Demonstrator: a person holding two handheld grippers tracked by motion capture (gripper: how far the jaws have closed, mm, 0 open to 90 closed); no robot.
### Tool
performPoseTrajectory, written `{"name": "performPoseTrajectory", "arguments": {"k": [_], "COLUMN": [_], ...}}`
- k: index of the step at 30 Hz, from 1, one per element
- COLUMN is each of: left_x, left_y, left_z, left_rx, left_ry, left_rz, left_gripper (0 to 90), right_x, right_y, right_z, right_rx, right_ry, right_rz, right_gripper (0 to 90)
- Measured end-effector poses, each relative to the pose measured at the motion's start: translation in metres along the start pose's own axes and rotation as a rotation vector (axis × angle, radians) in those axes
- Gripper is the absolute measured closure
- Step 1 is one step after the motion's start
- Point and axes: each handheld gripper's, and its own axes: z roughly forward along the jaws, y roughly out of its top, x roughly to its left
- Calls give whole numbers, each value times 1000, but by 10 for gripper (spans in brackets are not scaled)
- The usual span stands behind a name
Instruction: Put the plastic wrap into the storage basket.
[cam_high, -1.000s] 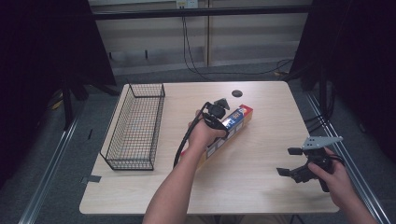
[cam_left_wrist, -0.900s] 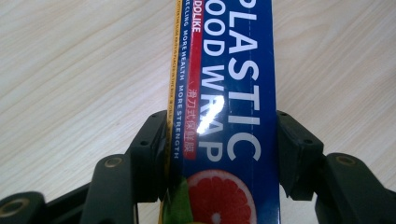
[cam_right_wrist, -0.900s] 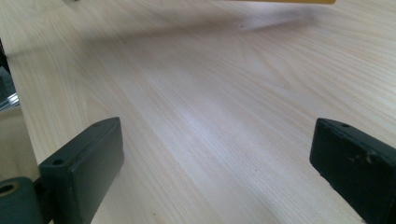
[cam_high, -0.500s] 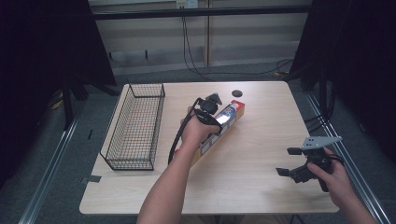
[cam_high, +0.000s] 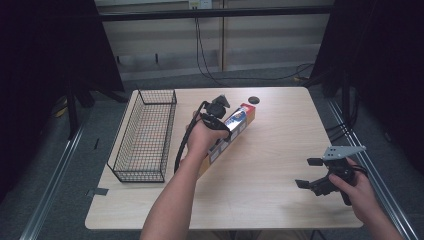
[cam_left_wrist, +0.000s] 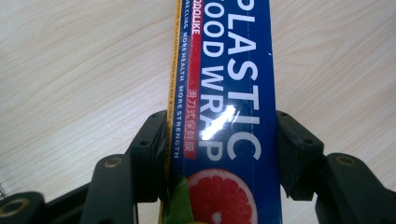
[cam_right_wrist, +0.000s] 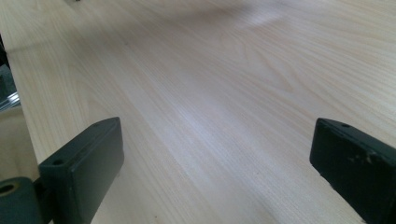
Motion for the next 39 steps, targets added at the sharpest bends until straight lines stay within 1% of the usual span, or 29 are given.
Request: {"name": "performPoseTrajectory", "arguments": {"k": [1,2,3,5,6,7,8,10,12,13,15,16,18,21,25,26,29,30,31,32,34,35,36,37,39], "left_x": [0,1,2,4,5,6,6,9,10,11,12,14,15,17,21,22,25,28,27,29,30,32,33,34,36], "left_y": [0,0,-1,-1,-2,-2,-2,-3,-4,-4,-5,-5,-6,-6,-8,-8,-10,-10,-10,-11,-12,-12,-13,-13,-14], "left_z": [-1,-2,-2,-5,-5,-7,-7,-9,-10,-12,-14,-15,-17,-21,-23,-25,-27,-29,-29,-30,-32,-33,-34,-35,-37], "left_rx": [-6,-2,-3,3,-2,4,-4,1,-8,6,0,3,-3,-3,-10,-3,-13,-6,-16,-12,-15,-15,-17,-16,-22], "left_ry": [3,7,10,12,12,7,17,14,17,24,26,25,28,33,37,39,44,47,45,48,48,49,54,57,63], "left_rz": [-3,-1,-9,-7,-10,-19,-25,-22,-41,-33,-47,-40,-50,-51,-63,-69,-78,-55,-85,-83,-103,-93,-104,-91,-108], "left_gripper": [439,439,438,439,438,439,439,439,439,439,439,439,439,439,439,439,439,439,439,439,439,439,439,439,439], "right_x": [0,0,0,1,1,1,1,1,1,1,1,1,1,2,1,1,1,1,1,1,2,2,2,2,2], "right_y": [0,0,0,0,0,0,0,0,0,0,0,0,0,1,1,1,1,1,1,1,1,1,1,1,1], "right_z": [0,1,1,1,1,1,2,2,2,2,1,1,2,2,2,2,2,2,2,2,2,2,2,2,2], "right_rx": [1,-1,-2,-1,-2,-1,0,-3,-4,-4,-5,-5,-4,-4,-6,-4,-5,-5,-5,-7,-4,-4,-3,-3,-3], "right_ry": [0,-3,-3,-1,0,1,1,-1,-2,-1,0,1,0,-1,2,0,-2,-2,-2,0,-1,0,0,-1,1], "right_rz": [0,-3,-1,1,0,-2,-4,-4,-4,-2,-3,-3,-2,-4,-3,-3,-3,-3,-3,-3,-4,-3,-5,-5,-6], "right_gripper": [27,27,27,28,27,27,27,27,27,28,27,27,27,27,28,28,27,27,27,27,28,28,28,27,27]}}
